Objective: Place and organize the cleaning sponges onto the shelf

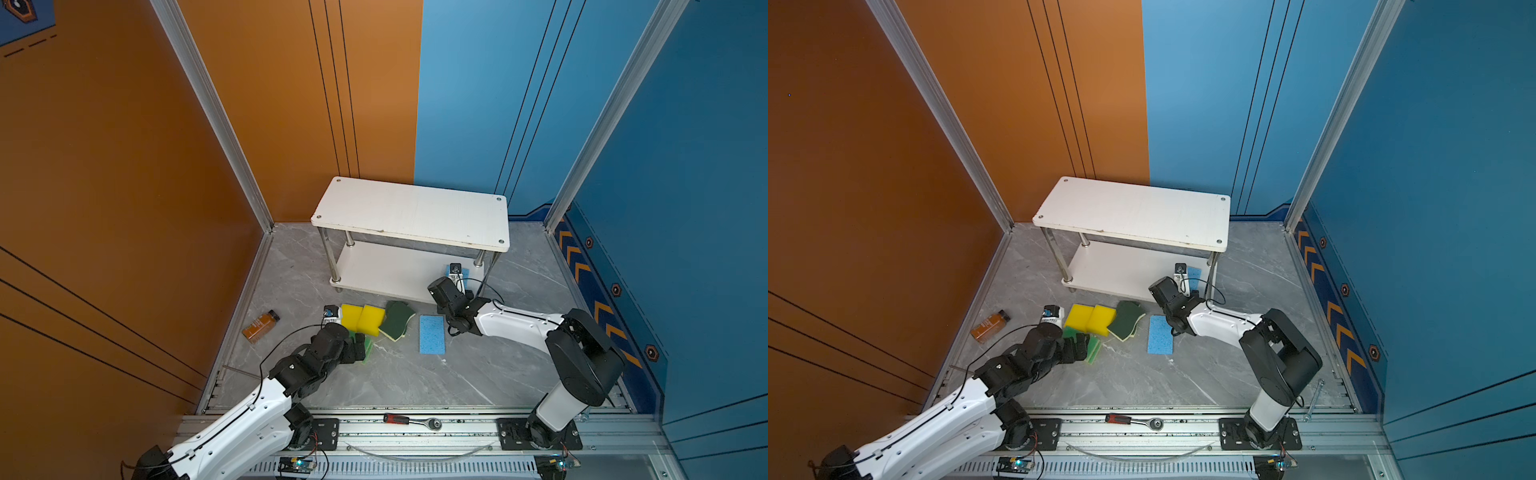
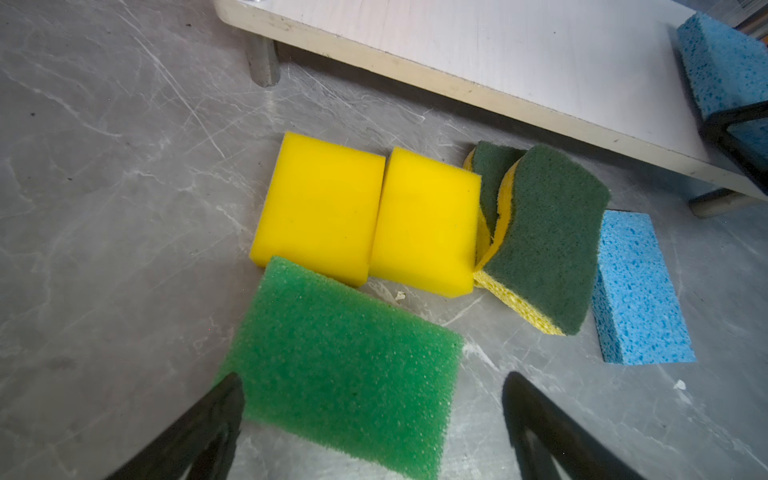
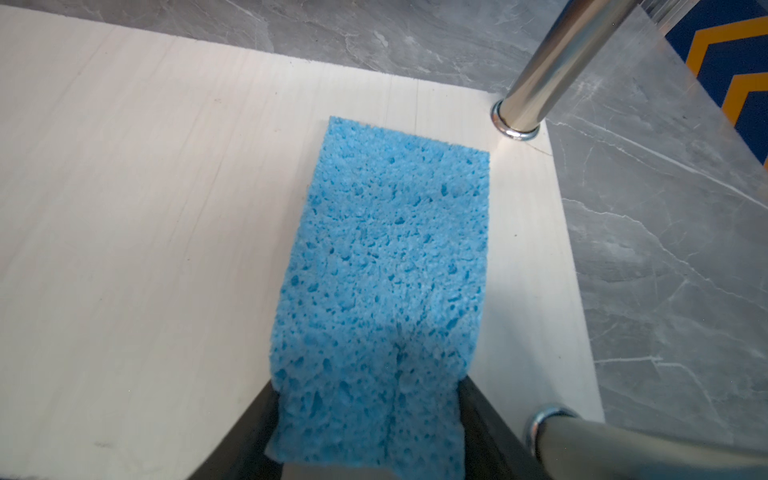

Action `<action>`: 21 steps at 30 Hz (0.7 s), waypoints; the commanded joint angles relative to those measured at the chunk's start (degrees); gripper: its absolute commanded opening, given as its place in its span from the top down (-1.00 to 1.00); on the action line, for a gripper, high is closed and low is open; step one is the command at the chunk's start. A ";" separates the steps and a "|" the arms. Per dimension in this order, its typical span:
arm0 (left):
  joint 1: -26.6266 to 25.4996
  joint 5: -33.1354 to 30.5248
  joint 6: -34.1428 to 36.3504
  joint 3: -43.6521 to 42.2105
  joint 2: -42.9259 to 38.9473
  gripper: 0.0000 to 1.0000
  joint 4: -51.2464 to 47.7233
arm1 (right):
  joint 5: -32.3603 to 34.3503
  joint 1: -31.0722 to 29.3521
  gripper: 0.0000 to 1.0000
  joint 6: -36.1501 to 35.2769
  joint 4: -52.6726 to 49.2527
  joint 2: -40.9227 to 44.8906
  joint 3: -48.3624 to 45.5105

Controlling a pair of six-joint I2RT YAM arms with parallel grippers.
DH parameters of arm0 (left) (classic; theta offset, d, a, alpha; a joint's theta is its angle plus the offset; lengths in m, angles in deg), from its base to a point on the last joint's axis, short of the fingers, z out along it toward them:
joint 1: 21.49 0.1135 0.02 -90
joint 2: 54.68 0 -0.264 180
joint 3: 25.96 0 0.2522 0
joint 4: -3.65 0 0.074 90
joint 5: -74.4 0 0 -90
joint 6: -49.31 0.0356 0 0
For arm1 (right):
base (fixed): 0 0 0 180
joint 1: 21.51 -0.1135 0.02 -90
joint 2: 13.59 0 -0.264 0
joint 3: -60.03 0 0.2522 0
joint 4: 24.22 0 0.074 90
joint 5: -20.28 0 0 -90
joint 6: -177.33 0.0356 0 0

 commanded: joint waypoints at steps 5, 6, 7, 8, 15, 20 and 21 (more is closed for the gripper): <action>0.58 -0.43 -0.75 0.99 -0.64 -0.95 -1.68 | -2.36 1.29 -0.20 -1.96 -1.97 1.17 -3.14; 0.58 -0.43 -0.70 1.04 -0.66 -0.95 -1.71 | -2.95 1.29 -0.20 -2.64 -1.37 1.33 -3.71; 0.58 -0.51 -0.71 0.97 -0.76 -0.95 -1.70 | -3.31 1.29 -0.20 -2.87 -1.06 1.34 -3.92; 0.58 -0.51 -0.70 0.98 -0.78 -0.95 -1.76 | -3.50 1.29 -0.20 -2.98 -1.06 1.33 -4.13; 0.54 -0.86 -0.73 0.88 -1.22 -0.95 -1.88 | -4.91 0.45 -0.20 -3.79 -0.61 -0.22 -3.17; 0.67 -0.97 -0.70 0.52 -1.66 -0.95 -2.13 | -4.66 -0.11 -0.20 -4.57 -2.10 -2.57 -0.30; 0.73 -1.11 -0.69 0.48 -1.78 -0.95 -2.27 | -4.89 -1.85 -0.20 -4.65 -2.21 -2.90 0.01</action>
